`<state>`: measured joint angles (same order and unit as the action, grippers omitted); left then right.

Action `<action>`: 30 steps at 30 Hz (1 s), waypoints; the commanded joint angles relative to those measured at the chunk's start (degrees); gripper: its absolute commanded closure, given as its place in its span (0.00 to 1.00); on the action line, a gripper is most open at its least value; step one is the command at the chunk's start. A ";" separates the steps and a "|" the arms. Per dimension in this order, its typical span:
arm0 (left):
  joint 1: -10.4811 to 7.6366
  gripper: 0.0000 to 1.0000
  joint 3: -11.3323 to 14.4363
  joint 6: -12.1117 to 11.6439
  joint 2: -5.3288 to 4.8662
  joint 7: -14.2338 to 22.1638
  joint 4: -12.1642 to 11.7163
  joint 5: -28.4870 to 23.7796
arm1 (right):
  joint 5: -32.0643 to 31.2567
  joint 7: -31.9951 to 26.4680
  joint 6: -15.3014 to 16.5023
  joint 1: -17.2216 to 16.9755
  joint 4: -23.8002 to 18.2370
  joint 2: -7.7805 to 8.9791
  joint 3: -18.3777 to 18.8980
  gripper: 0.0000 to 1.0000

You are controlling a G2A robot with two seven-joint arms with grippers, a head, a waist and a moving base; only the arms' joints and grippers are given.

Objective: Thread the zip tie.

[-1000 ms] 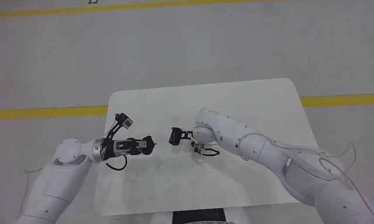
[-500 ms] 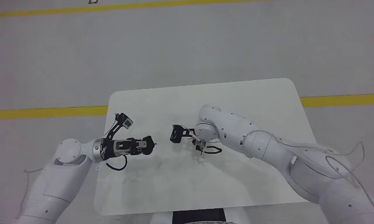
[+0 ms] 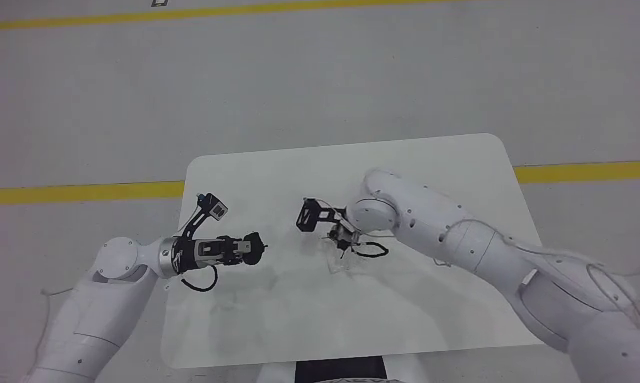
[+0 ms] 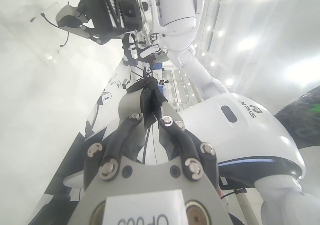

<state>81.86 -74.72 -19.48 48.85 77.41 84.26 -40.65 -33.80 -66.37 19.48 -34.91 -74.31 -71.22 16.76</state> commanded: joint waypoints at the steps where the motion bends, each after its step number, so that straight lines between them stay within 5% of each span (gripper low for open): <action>1: 0.00 1.00 0.00 0.00 0.00 0.00 0.00 0.00 | 0.20 0.68 0.00 -0.86 -1.35 1.24 0.94 1.00; 16: 0.00 1.00 0.00 0.00 0.00 0.00 0.00 0.00 | 1.61 14.22 0.00 -7.84 -8.41 8.24 7.77 1.00; 25: 0.00 1.00 0.00 0.00 0.00 0.00 0.00 0.00 | 11.80 20.88 0.00 -14.30 -14.65 13.67 16.83 1.00; 30: 0.00 1.00 0.00 0.00 0.00 0.00 0.00 0.00 | 12.07 20.82 0.00 -14.49 -14.85 13.86 17.06 1.00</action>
<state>81.86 -74.72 -19.48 48.85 77.41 84.26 -40.65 -21.67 -45.55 19.48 -49.42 -89.18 -57.35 33.85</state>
